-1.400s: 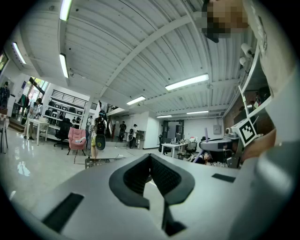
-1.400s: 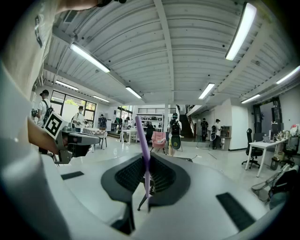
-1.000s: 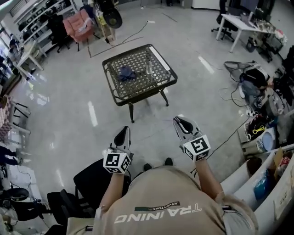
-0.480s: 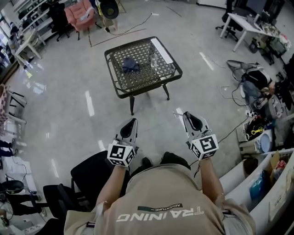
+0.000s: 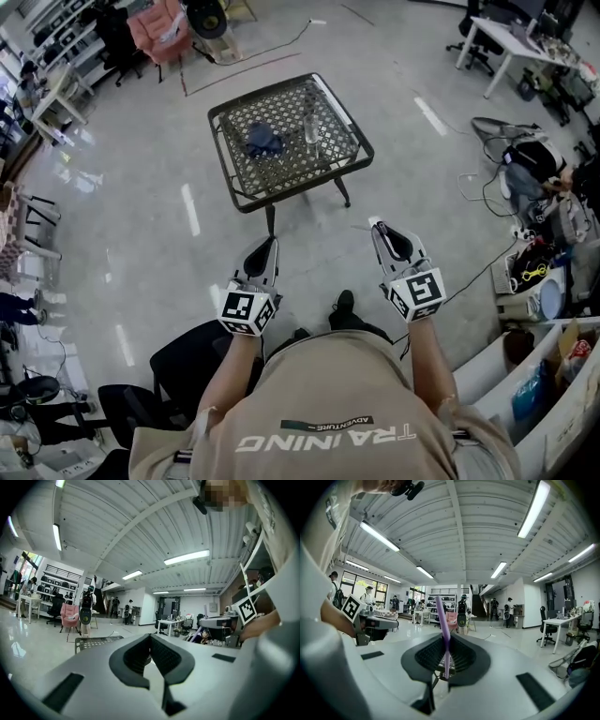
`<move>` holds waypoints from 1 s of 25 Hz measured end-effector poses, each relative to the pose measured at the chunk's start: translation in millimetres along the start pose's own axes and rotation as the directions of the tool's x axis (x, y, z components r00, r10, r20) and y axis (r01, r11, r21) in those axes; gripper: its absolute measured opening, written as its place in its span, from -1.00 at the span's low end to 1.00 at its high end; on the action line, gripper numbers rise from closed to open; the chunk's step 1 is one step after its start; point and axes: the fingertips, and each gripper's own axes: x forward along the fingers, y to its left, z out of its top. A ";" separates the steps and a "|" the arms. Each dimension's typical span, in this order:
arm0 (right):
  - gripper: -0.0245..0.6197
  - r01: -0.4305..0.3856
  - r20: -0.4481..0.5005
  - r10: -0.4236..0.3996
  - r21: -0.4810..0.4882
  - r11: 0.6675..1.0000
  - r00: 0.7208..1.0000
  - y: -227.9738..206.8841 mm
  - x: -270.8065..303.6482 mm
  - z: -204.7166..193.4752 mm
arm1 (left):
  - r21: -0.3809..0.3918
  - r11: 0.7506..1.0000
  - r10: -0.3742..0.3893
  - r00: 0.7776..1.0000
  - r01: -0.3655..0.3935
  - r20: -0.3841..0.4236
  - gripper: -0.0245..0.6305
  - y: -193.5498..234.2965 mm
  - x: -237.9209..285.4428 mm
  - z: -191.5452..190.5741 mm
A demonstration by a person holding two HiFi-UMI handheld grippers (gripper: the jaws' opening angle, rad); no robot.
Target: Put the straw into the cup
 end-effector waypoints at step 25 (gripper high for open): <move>-0.80 -0.181 -0.014 0.182 0.044 0.982 0.983 -119.0 140.4 -15.7 | 0.013 0.989 0.148 0.989 -0.148 -0.025 -0.88 44.5 147.0 19.3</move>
